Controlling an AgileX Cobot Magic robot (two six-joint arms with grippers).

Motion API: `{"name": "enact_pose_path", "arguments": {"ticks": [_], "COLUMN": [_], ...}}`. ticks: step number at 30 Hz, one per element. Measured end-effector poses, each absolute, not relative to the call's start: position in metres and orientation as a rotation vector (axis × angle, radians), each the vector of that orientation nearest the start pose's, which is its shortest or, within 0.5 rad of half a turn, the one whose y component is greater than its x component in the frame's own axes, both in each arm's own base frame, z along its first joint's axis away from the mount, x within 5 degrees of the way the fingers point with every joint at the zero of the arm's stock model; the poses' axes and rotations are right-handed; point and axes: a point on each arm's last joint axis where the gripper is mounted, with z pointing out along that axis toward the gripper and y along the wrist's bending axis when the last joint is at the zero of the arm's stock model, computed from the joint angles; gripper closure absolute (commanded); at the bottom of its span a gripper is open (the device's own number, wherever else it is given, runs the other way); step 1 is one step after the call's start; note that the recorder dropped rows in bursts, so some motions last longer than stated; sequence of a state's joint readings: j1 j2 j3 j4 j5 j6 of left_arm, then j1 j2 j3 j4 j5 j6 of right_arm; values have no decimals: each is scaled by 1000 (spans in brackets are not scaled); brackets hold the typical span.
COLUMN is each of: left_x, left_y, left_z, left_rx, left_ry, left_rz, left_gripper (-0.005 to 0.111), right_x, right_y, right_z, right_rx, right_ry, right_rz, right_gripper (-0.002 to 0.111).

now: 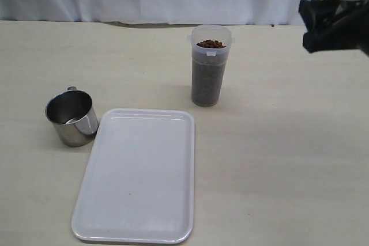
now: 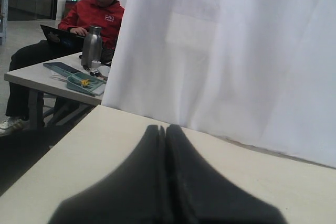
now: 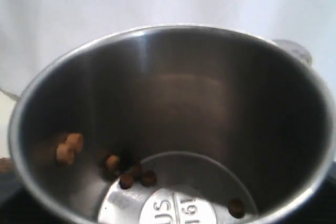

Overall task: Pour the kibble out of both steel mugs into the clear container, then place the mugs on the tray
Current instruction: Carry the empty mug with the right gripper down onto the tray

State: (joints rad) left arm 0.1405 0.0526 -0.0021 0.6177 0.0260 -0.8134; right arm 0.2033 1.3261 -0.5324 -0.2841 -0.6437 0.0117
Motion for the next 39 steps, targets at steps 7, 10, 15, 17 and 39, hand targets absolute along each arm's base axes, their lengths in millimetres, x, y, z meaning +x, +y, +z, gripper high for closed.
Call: {"name": "enact_pose_path", "arguments": {"ticks": [7, 10, 15, 17, 39], "left_x": [60, 60, 60, 60, 60], "left_y": [10, 10, 10, 10, 10], "left_z": [209, 209, 209, 209, 209], "left_rx": [-272, -272, -272, -272, -272], "left_ry": [1531, 1531, 1531, 1531, 1531], "left_rz": [-32, -32, -32, -32, -32], "left_gripper": [107, 107, 107, 107, 107], "right_x": [205, 197, 196, 204, 275], "right_y": [88, 96, 107, 113, 211], "right_z": [220, 209, 189, 171, 87], "right_rx": [-634, -739, -830, -892, -1292], "right_ry": [1470, 1474, 1473, 1526, 1426], "right_rz": [487, 585, 753, 811, 1054], "right_gripper": [103, 103, 103, 103, 103]}}
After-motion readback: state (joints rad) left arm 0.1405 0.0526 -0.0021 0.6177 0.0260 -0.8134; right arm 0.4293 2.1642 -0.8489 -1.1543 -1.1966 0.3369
